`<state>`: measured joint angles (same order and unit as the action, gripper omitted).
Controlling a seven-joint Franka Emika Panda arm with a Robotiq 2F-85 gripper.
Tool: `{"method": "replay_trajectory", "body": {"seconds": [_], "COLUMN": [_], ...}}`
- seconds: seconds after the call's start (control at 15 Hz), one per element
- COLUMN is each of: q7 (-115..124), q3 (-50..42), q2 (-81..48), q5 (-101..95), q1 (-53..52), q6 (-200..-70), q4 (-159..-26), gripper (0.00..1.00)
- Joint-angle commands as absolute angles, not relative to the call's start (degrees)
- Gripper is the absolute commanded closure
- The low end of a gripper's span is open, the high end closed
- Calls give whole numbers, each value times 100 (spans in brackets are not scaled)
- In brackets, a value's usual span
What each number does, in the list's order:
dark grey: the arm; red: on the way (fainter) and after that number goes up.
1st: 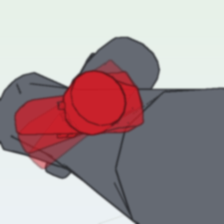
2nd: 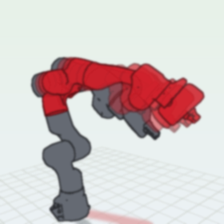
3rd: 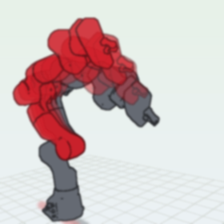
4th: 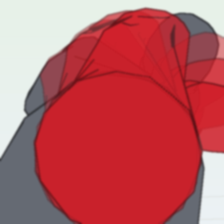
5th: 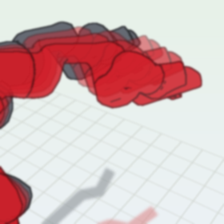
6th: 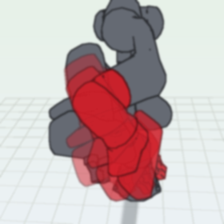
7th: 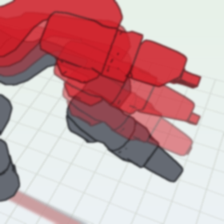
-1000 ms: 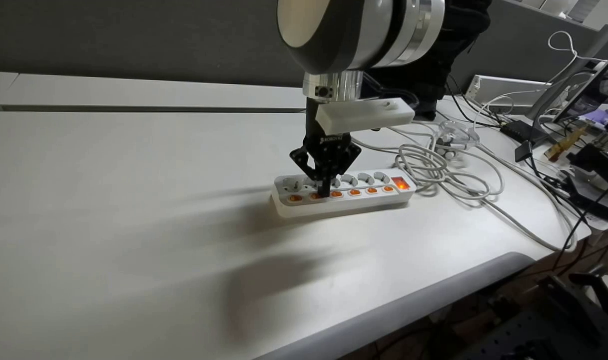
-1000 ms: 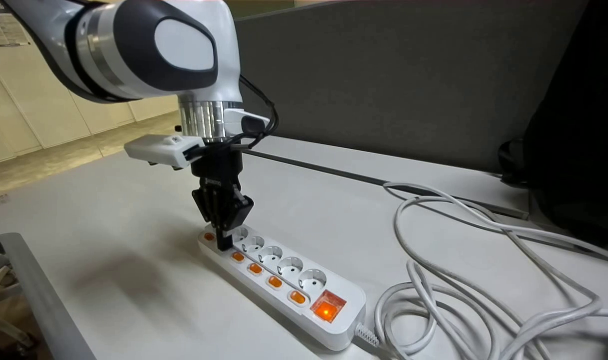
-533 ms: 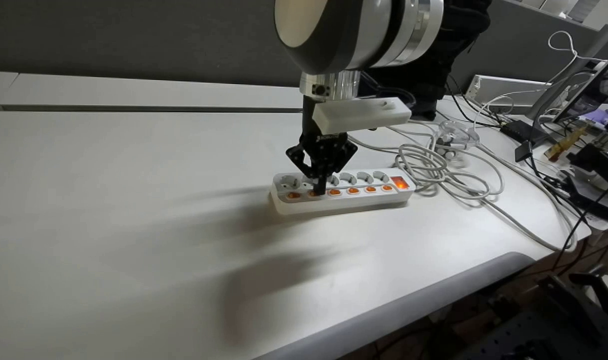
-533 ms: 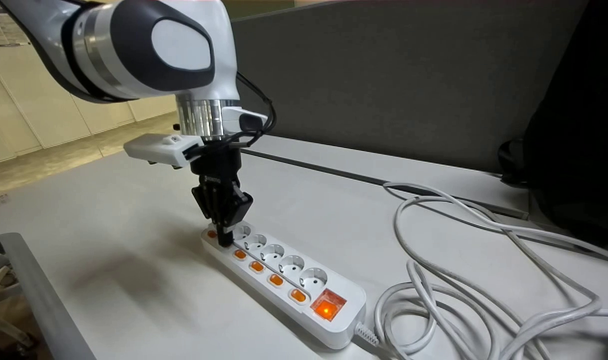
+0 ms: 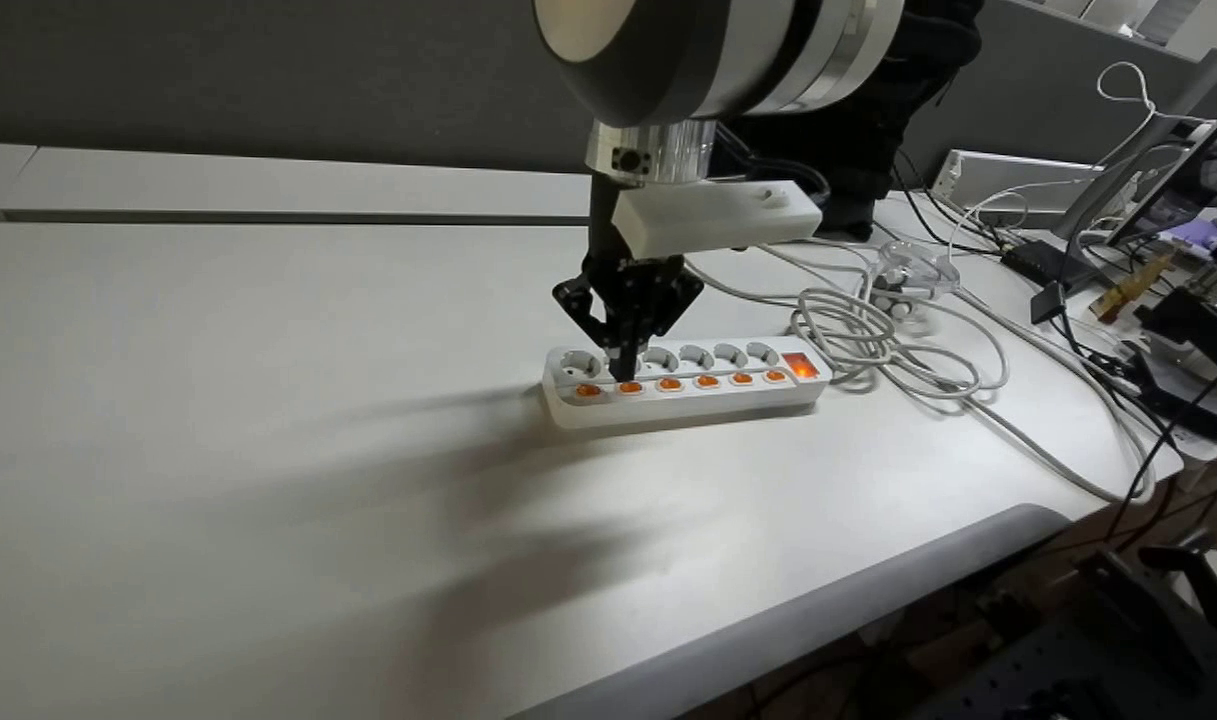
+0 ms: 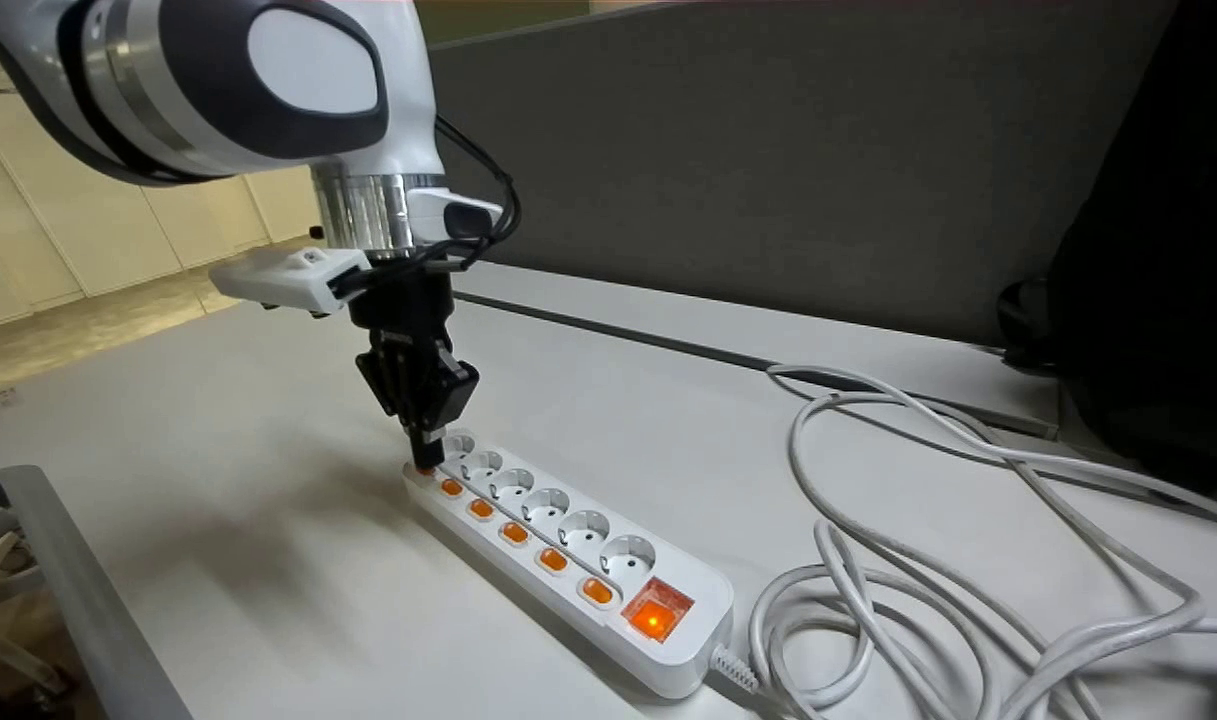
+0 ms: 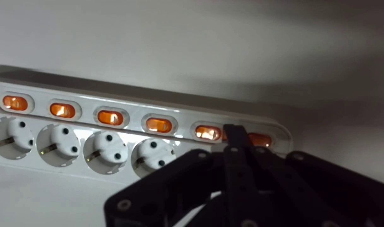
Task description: Turn on the second switch from the left on the adapter
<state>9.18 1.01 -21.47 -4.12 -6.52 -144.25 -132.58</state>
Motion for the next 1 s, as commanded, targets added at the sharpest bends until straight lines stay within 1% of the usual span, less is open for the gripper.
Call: {"method": "replay_trajectory", "body": {"seconds": [0.0, 0.47, 0.93], "q7": [933, 974, 996], "q3": [117, 46, 4], "q2": [-1879, -1931, -1950], "q5": [-287, -320, -298], "q1": [-606, -600, -607], "q6": [-14396, -15167, -15386], "q4": [-13494, -13744, -13882], "gripper": [100, 100, 100]}}
